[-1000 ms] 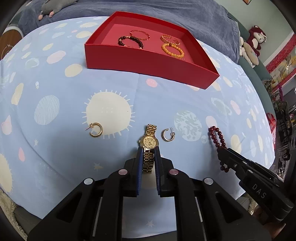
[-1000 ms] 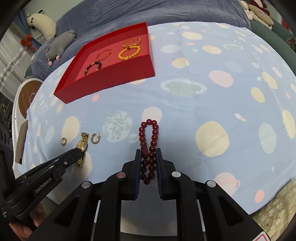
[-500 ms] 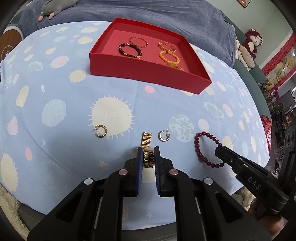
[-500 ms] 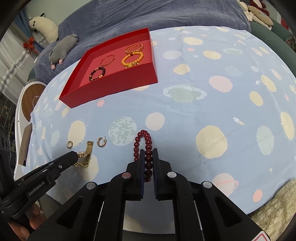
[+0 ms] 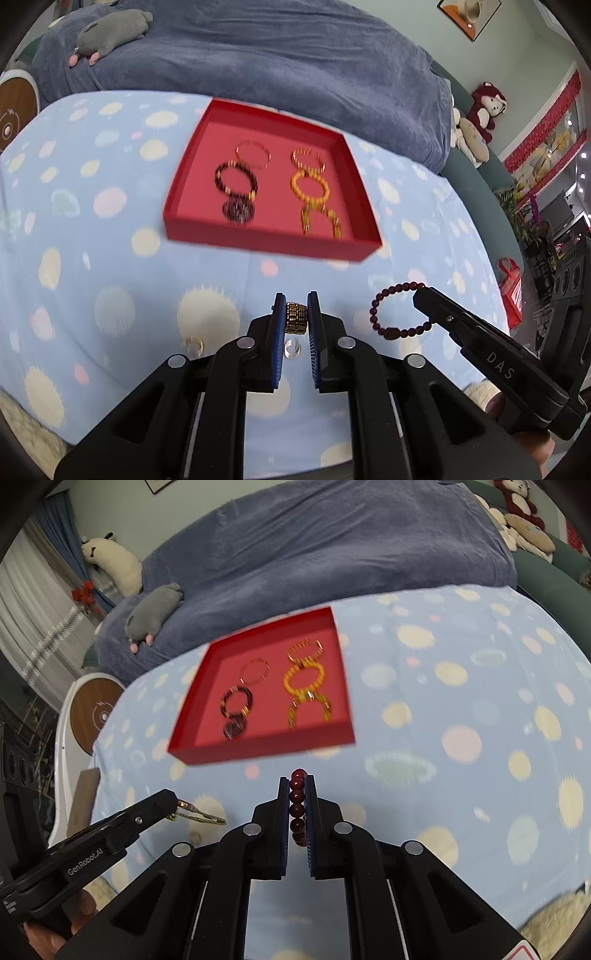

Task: Organize jewelry
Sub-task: 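Carry the watch and red bracelet into the red box and open both tools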

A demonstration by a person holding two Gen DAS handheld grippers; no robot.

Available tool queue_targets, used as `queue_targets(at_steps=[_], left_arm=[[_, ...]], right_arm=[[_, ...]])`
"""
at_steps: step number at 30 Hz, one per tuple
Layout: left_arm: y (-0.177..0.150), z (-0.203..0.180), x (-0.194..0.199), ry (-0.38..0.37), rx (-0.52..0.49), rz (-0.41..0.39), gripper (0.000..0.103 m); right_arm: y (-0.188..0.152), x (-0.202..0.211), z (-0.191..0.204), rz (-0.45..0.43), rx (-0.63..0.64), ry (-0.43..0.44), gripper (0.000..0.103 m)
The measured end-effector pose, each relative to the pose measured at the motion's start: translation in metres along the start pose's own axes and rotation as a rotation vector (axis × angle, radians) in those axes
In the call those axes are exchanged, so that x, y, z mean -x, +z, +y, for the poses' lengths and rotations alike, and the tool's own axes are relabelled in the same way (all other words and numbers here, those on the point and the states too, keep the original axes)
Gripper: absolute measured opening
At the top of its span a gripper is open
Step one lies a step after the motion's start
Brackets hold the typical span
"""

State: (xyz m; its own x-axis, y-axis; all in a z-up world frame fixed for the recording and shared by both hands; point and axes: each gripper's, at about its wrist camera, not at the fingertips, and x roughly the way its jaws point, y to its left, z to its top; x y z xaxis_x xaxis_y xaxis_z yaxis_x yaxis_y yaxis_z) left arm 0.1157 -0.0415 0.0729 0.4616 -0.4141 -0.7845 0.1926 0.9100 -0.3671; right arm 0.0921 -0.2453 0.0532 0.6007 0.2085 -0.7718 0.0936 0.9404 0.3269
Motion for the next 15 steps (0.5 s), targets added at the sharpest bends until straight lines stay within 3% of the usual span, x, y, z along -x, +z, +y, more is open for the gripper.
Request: queue_targets(at_steps=[9,15], left_arm=[[0.085,-0.003,-0.017,0.03,-0.053,-0.09,0.011],[0.116,0.016,-0.055,0.083,-0.039,-0.071,0.011]], right_arm=[[0.08,-0.041,0.033,-0.03,0.029,0.083,0.008],[0.105,-0.096,0.048,0.027,0.018,0.111,0.008]])
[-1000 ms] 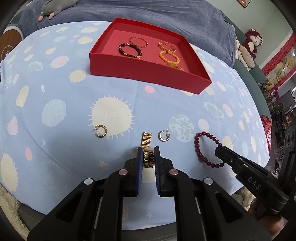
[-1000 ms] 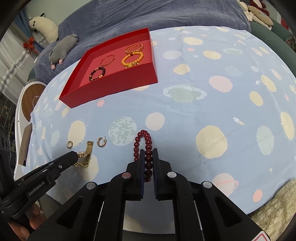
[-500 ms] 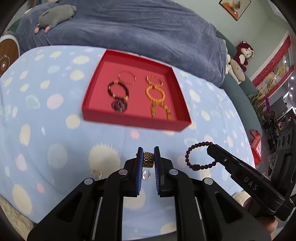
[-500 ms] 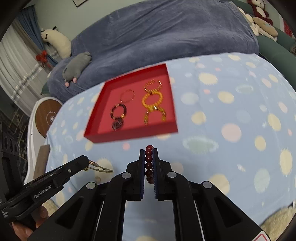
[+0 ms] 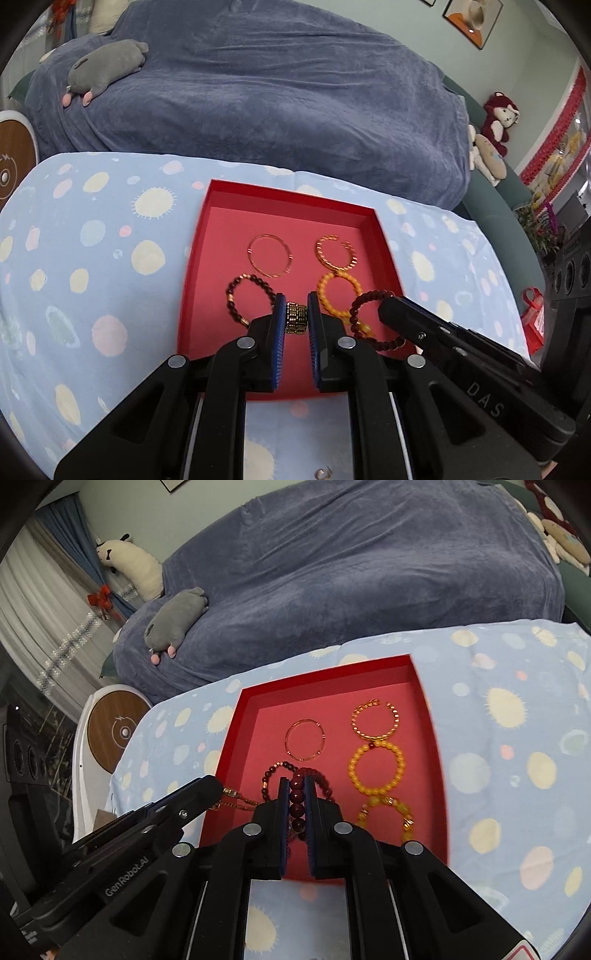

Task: Organize jewelry
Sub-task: 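Carry the watch and red bracelet into the red box and open both tools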

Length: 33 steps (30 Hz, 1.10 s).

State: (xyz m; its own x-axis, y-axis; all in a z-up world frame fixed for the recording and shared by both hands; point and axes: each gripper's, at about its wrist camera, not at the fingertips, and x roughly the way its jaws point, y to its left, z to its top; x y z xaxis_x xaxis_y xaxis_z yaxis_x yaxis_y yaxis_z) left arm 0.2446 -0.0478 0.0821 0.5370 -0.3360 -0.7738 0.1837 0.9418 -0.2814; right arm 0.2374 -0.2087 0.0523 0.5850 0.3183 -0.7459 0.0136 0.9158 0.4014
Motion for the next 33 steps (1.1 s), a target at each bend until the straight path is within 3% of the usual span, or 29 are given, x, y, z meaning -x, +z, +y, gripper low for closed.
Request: queue_targets(at_steps=[5,10,12,13,15,33], left_arm=[[0.006,0.018,-0.032,0.034,0.015,0.04,0.011],[0.002,0.028,-0.048,0.052,0.02,0.05,0.012],[0.001,0.029,-0.045,0.071,0.015,0.022,0.016],[0.0,0.03,-0.043,0.078,0.013,0.016,0.028],[-0.001,0.031,-0.039,0.094,0.019,0.002,0.039],[-0.058,0.026,0.035,0.1,0.025,-0.003,0.042]], right_arm=[[0.003,-0.043,-0.002,0.063,-0.036,0.027,0.008],[-0.004,-0.064,-0.005,0.098,0.004,-0.034,0.012],[-0.007,-0.059,-0.006,0.084,0.037,-0.075,0.016],[-0.009,-0.056,-0.007,0.076,0.044,-0.089,0.023],[-0.012,-0.047,-0.01,0.056,0.05,-0.101,0.031],[-0.058,0.028,0.015,0.023,0.124,-0.121,0.033]])
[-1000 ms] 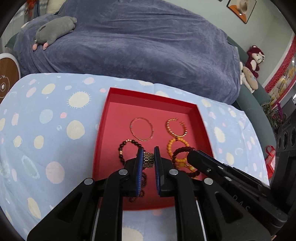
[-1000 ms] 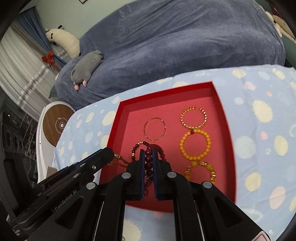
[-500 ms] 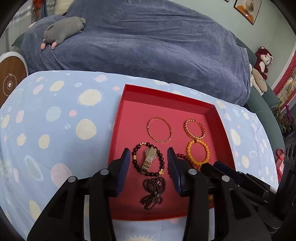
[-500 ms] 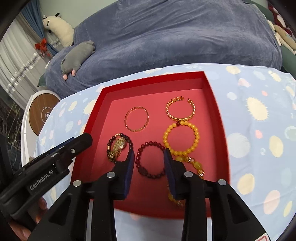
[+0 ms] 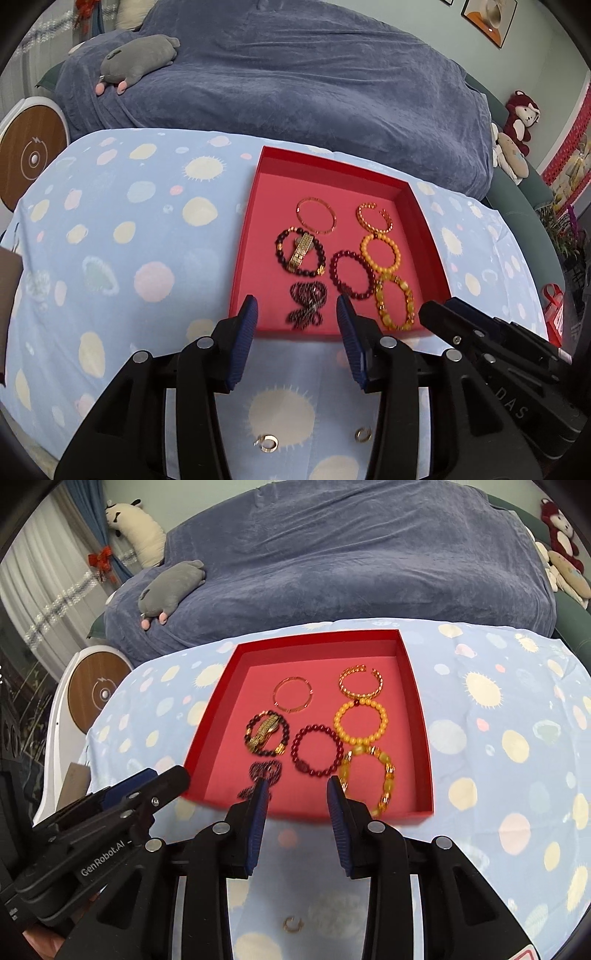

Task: Organize jewelry
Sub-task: 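Move both tools to the two gold hoop earrings on the sheet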

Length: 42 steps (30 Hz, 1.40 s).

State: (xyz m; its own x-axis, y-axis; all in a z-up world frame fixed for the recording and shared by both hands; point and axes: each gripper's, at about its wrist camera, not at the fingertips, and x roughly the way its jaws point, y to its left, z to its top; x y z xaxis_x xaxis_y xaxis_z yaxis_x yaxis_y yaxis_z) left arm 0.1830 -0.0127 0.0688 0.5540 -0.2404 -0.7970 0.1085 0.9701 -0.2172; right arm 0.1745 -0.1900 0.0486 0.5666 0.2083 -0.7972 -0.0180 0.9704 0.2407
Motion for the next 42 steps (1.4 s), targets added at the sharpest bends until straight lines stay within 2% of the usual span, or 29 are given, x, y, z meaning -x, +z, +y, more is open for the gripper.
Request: queue_targets(at_steps=[8,16,22,29,37,39,41,42], left_arm=[[-0.034,0.015,0.017,0.008,0.027,0.026,0.045],[-0.077,0.039,0.02,0.031,0.068,0.084,0.047],[-0.105,0.051,0.017,0.052,0.076,0.13,0.049],[-0.127,0.047,0.013,0.067,0.032,0.157,0.049],[-0.131,0.039,0.005,0.061,0.008,0.172,0.049],[-0.132,0.036,0.004,0.063,0.0,0.173,0.049],[-0.132,0.035,0.002,0.062,0.001,0.175,0.049],[-0.132,0.034,0.001,0.061,0.003,0.176,0.049]], right_arm=[[-0.034,0.015,0.009,0.027,0.006,-0.007,0.033],[-0.089,0.009,0.009,0.12,-0.005,-0.008,0.033],[-0.118,-0.002,0.01,0.171,-0.006,-0.019,0.033],[-0.127,-0.014,0.01,0.182,0.005,-0.036,0.033],[-0.124,-0.029,0.01,0.189,0.022,-0.048,0.03],[-0.123,-0.031,0.013,0.188,0.035,-0.053,0.025],[-0.122,-0.034,0.016,0.188,0.06,-0.068,0.015],[-0.122,-0.034,0.017,0.186,0.069,-0.074,0.015]])
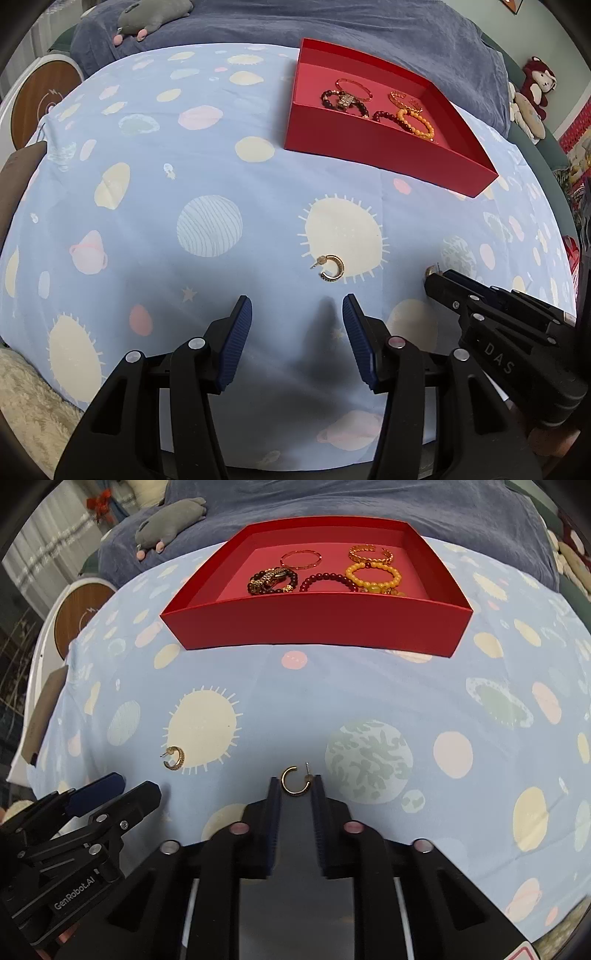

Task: Organize jewelry
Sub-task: 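Move both tools to the two gold hoop earrings on the sheet, then grasp one gold hoop earring with each tool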

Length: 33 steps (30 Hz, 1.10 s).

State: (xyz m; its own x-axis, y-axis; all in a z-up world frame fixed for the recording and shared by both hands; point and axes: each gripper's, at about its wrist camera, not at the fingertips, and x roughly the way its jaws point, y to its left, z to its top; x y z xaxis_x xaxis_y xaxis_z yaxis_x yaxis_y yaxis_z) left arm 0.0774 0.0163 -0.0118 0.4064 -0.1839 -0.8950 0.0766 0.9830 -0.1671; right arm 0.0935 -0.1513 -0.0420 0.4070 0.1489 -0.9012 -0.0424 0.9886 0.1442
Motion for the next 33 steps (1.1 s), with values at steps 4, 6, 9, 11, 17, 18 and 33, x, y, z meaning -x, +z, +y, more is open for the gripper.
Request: queue_targets(at_steps=[4,6,9,11,17,18,33], left_arm=[[0.003,-0.004,-0.002,-0.007,-0.001,-0.001,0.049],[0.005,-0.005,-0.004,-0.006,-0.005,-0.006,0.049],[0.009,-0.01,-0.008,-0.005,-0.013,-0.009,0.048],[0.012,-0.012,-0.012,-0.001,-0.019,-0.008,0.048],[0.016,-0.018,-0.016,0.002,-0.029,-0.02,0.031],[0.016,-0.019,-0.017,0.005,-0.033,-0.02,0.03],[0.021,-0.025,-0.004,0.0,-0.054,-0.029,0.019]], right_arm=[[-0.001,0.002,0.0,-0.009,0.009,-0.01,0.014],[-0.002,0.005,-0.004,-0.012,-0.007,-0.005,0.014],[-0.004,0.011,-0.012,-0.018,-0.038,0.004,0.014],[-0.005,0.014,-0.017,-0.021,-0.058,0.01,0.014],[-0.005,0.019,-0.023,-0.025,-0.079,0.021,0.014],[-0.004,0.019,-0.022,-0.026,-0.078,0.021,0.014],[0.001,0.036,-0.029,-0.054,-0.096,0.046,0.014]])
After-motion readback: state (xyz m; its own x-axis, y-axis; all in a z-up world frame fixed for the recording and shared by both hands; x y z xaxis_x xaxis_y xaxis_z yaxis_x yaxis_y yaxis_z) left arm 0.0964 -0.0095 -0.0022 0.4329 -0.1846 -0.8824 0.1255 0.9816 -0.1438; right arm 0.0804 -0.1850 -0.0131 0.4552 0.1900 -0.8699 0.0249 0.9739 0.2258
